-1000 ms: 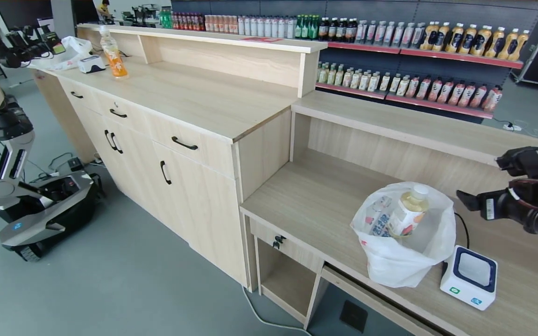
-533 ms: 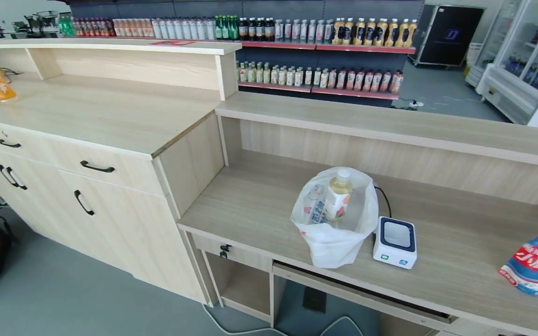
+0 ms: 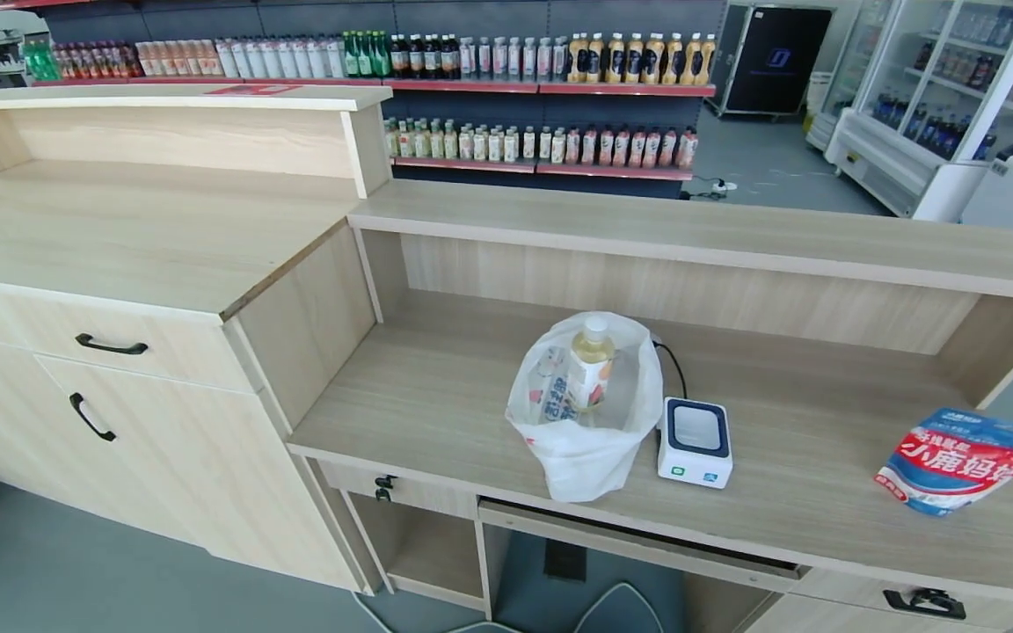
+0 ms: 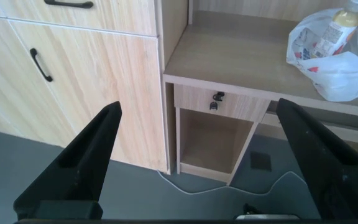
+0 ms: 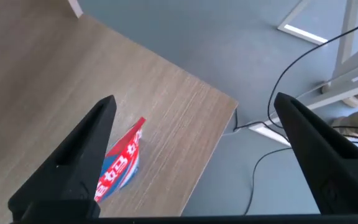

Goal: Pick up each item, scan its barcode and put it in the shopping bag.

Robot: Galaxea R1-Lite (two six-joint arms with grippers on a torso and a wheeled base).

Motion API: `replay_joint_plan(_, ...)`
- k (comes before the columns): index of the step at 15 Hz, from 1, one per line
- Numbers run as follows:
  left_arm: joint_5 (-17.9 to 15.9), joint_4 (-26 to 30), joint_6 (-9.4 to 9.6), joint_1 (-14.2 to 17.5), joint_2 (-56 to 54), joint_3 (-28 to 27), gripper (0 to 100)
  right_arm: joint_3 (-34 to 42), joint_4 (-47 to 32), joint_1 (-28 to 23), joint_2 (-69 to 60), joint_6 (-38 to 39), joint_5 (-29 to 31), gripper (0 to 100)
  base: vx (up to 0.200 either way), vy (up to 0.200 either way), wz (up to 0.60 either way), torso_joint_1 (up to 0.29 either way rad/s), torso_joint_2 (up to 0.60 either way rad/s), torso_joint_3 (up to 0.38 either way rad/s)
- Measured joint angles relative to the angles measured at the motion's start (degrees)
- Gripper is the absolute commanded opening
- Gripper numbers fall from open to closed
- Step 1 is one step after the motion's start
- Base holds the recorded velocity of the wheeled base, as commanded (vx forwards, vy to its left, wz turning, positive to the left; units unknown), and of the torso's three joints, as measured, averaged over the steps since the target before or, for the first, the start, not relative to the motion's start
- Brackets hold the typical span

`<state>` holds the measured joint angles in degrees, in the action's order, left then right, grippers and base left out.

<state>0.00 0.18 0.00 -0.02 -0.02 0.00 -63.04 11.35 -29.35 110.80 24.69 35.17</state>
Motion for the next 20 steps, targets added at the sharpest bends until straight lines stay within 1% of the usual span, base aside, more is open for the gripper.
replay_joint_plan(3, 0.00, 0.00, 0.00, 0.00, 0.00, 0.00, 100, 0.48, 2.02, 1.28, 5.16, -0.41, -0.30, 100, 0.000, 0.000, 0.00, 0.000, 0.00, 0.000)
replay_joint_plan(6, 0.00, 0.00, 0.00, 0.02, 0.00, 0.00, 100, 0.11, 6.49, 3.64, 9.02, -0.72, -1.16, 100, 0.000, 0.000, 0.00, 0.000, 0.00, 0.000)
replay_joint_plan(13, 0.00, -0.02, 0.00, 0.02, 0.00, 0.00, 100, 0.04, 9.89, 8.02, 16.15, -0.88, -1.23, 100, 0.000, 0.000, 0.00, 0.000, 0.00, 0.000)
replay_joint_plan(16, 0.00, 0.00, 0.00, 0.02, 0.00, 0.00, 100, 0.39, 14.86, 9.55, 19.60, -1.60, -1.21, 100, 0.000, 0.000, 0.00, 0.000, 0.00, 0.000)
replay_joint_plan(17, 0.00, 0.00, 0.00, 0.02, 0.00, 0.00, 100, 0.63, 16.53, 10.25, 20.59, -2.00, -1.21, 0, 0.000, 0.000, 0.00, 0.000, 0.00, 0.000)
replay_joint_plan(20, 0.00, 0.00, 0.00, 0.02, 0.00, 0.00, 100, 1.77, 19.44, 11.63, 22.47, -3.94, -1.26, 0, 0.000, 0.000, 0.00, 0.000, 0.00, 0.000)
